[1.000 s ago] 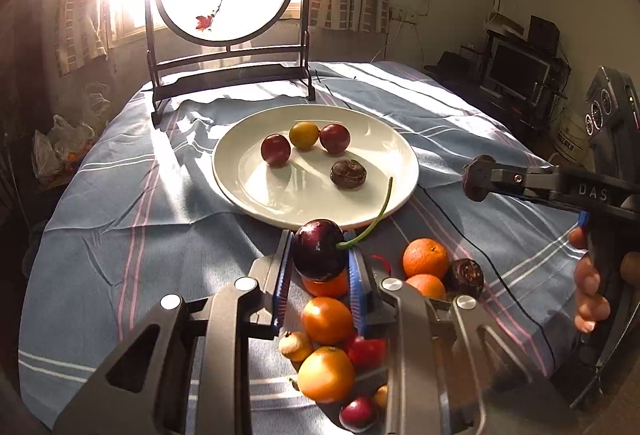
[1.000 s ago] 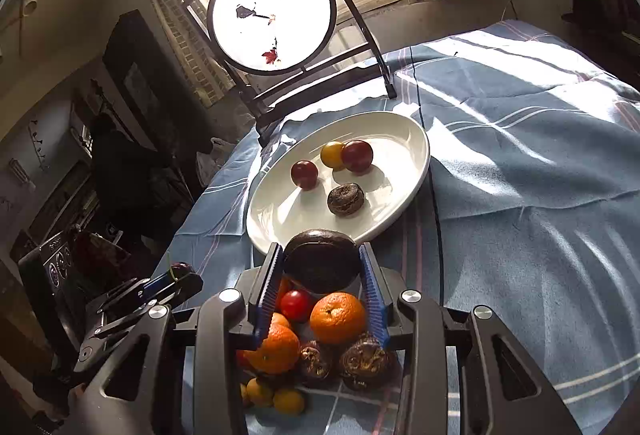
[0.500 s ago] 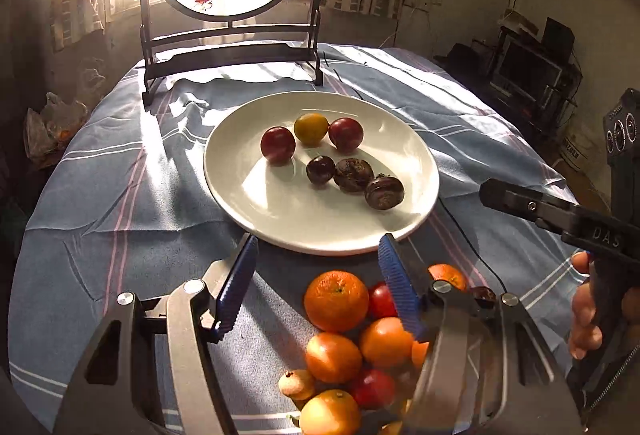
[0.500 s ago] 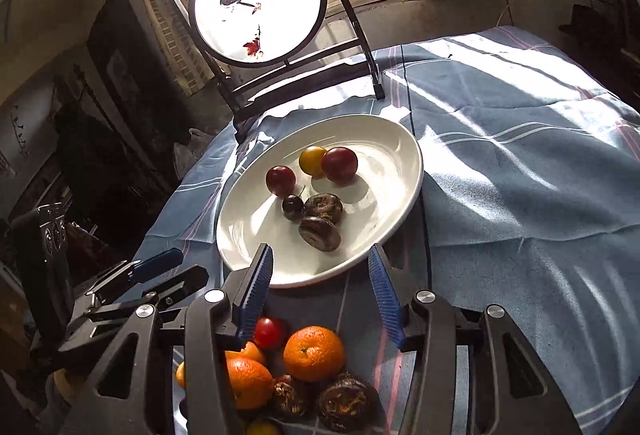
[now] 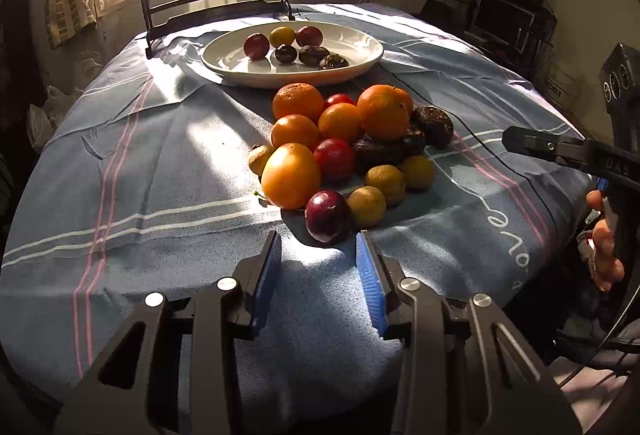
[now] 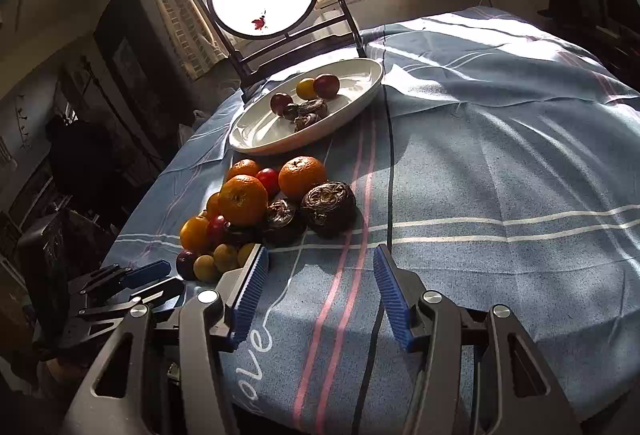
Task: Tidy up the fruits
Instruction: 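Grasp another dark plum with left tool while right tool grasps a large wrinkled brown fruit, then release the plum onto the plate with left tool while right tool sets the wrinkled fruit there, then grasp an orange with left tool while right tool grasps another orange, then place the orange on the plate with left tool while right tool releases its orange there, then grasp a yellow lemon with left tool while right tool grasps another lemon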
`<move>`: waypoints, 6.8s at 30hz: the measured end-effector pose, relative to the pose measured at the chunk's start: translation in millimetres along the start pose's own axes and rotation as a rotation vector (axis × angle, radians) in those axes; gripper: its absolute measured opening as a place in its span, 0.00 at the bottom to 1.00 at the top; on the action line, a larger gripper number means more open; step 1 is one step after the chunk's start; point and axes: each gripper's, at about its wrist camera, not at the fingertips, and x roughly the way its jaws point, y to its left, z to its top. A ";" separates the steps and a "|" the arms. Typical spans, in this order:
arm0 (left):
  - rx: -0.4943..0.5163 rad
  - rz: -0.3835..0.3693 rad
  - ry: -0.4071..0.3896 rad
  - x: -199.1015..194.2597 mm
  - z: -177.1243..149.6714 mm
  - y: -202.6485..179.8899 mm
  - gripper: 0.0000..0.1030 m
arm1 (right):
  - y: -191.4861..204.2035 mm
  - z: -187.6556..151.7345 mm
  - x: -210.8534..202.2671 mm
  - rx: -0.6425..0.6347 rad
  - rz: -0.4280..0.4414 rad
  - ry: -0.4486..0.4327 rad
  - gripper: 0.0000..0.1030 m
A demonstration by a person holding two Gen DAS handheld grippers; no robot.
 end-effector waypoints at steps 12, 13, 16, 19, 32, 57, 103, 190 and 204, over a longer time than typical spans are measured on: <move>-0.016 0.002 -0.012 21.8 10.2 -5.2 0.25 | 6.4 -6.7 4.8 -0.048 -0.030 0.020 0.54; -0.019 0.006 -0.021 20.7 9.9 -5.1 0.25 | 5.6 -7.0 6.9 -0.046 -0.031 0.026 0.54; -0.035 0.008 -0.049 12.7 9.9 -1.5 0.25 | 4.2 -7.2 11.0 -0.042 -0.034 0.036 0.54; -0.046 -0.004 -0.076 -0.8 10.2 1.6 0.25 | 4.3 -2.3 14.8 -0.044 -0.032 0.040 0.54; -0.063 -0.016 -0.114 -26.3 5.7 8.4 0.25 | 2.6 40.4 74.3 -0.012 -0.071 0.127 0.51; -0.062 0.000 -0.152 10.8 108.4 31.4 0.25 | 2.8 128.9 54.5 -0.016 0.031 -0.008 0.41; -0.063 0.020 -0.063 12.8 24.9 24.9 0.35 | 32.4 40.9 45.4 -0.117 0.053 0.040 0.52; 0.042 0.005 -0.016 16.4 13.4 -20.1 0.16 | 63.6 -3.4 60.3 -0.382 -0.018 0.135 0.35; 0.002 -0.004 -0.032 28.9 17.9 -15.3 0.25 | 57.8 -2.7 63.7 -0.307 0.034 0.118 0.24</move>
